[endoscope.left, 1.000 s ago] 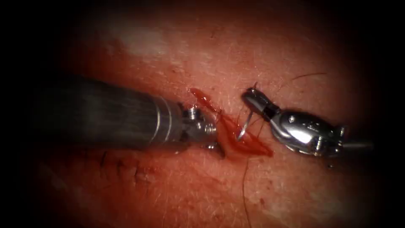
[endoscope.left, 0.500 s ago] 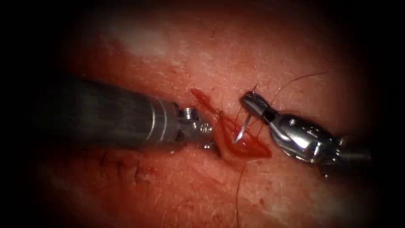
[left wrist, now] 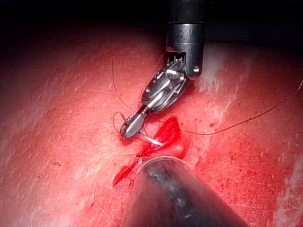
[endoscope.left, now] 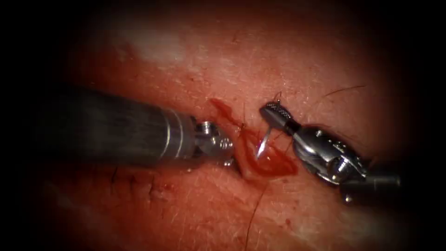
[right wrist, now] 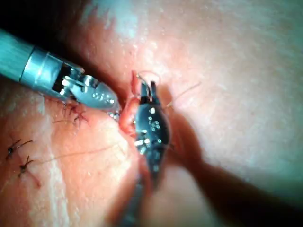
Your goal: Wound Closure
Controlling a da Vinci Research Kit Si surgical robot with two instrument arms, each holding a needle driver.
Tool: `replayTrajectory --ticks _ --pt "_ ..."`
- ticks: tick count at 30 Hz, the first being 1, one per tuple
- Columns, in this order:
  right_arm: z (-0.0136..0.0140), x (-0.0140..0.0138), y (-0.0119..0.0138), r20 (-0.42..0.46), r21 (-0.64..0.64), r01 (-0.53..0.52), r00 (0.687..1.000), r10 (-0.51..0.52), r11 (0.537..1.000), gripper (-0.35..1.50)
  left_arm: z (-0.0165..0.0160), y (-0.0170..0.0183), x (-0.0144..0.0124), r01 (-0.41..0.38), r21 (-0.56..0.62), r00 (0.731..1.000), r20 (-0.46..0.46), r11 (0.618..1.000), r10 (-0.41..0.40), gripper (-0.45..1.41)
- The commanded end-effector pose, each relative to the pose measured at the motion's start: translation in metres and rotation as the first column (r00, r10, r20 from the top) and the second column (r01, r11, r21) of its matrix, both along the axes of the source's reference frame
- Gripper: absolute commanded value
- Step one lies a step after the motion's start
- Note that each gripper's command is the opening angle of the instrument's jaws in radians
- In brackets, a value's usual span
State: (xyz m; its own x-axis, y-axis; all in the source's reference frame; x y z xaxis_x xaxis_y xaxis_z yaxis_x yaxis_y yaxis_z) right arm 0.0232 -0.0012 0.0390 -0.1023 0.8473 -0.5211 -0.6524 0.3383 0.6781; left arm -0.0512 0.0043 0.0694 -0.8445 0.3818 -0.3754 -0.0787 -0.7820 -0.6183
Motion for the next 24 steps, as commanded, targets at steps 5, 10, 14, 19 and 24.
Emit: replayTrajectory --ticks 5,10,14,19,24 --pt "0.0001 0.0011 -0.001 -0.066 0.134 -0.04 0.997 0.049 0.99 -0.35 0.0006 -0.0005 -0.0004 -0.002 0.002 1.0 0.001 1.0 0.002 -0.45" --pt "0.0002 0.0012 -0.0013 -0.129 0.273 -0.048 0.988 0.086 0.961 -0.35 0.0006 -0.0005 -0.0004 -0.003 0.002 1.0 0.001 1.0 0.003 -0.45" --pt "0.0001 0.0013 -0.0018 -0.152 0.331 -0.025 0.985 0.08 0.943 -0.35 0.0006 -0.0005 -0.0003 -0.003 0.002 1.0 0.002 1.0 0.003 -0.45" --pt "-0.0003 0.0017 -0.0026 -0.141 0.383 -0.004 0.988 0.063 0.924 -0.35 0.0005 -0.0005 -0.0002 -0.004 0.002 1.0 0.002 1.0 0.004 -0.45" --pt "-0.0007 0.002 -0.0032 -0.155 0.43 0.009 0.986 0.064 0.903 -0.35 0.0005 -0.0005 -0.0002 -0.004 0.002 1.0 0.002 1.0 0.004 -0.45"
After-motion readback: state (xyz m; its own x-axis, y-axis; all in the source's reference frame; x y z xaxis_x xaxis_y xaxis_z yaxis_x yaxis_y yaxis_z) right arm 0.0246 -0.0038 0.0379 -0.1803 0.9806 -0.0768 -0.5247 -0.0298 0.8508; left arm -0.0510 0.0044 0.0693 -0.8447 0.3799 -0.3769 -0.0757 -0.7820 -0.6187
